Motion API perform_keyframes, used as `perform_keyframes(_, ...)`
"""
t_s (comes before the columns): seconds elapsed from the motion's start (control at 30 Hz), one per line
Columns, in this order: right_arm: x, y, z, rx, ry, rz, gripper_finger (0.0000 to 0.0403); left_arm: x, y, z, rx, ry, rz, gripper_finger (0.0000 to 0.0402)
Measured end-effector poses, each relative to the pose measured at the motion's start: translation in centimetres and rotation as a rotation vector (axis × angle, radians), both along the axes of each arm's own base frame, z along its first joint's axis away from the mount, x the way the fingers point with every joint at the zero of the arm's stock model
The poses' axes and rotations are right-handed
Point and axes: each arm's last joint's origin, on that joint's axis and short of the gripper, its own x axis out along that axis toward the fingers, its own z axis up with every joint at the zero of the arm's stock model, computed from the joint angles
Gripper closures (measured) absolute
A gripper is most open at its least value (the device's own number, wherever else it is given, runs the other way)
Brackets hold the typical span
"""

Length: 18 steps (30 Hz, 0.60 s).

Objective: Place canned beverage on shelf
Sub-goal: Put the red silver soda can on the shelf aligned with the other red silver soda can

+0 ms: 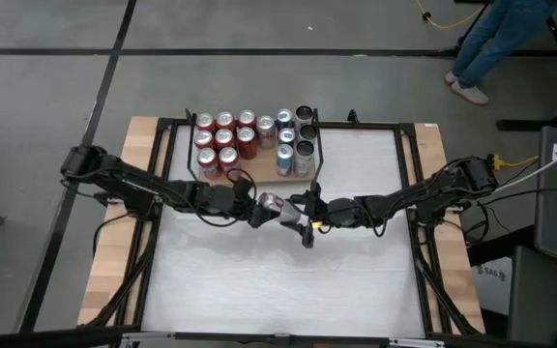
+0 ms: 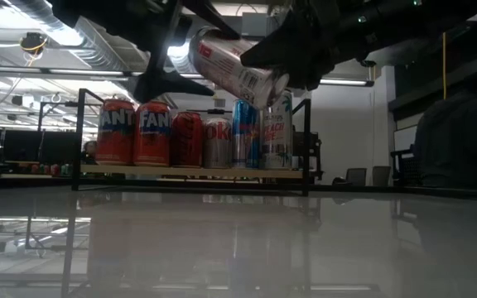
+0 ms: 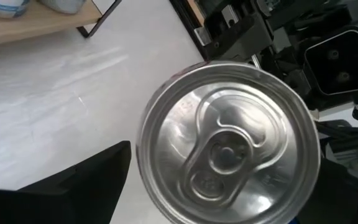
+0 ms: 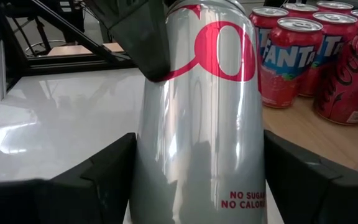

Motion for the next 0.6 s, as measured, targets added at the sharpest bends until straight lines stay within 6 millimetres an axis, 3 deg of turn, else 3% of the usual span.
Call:
perform_keyframes(0.47,-0.08,-0.05,-0.29,-0.011,0.033,-0.005,0.0109,0.15,-0.06,-0.10,0.067,-0.005,0.036,0.0125)
perform_keyframes(0.6,-0.09,-0.05,-0.32,-0.011,0.036,-0.005,0.0109,0.15,-0.06,-0.10,0.069,-0.005,0.037,0.0136)
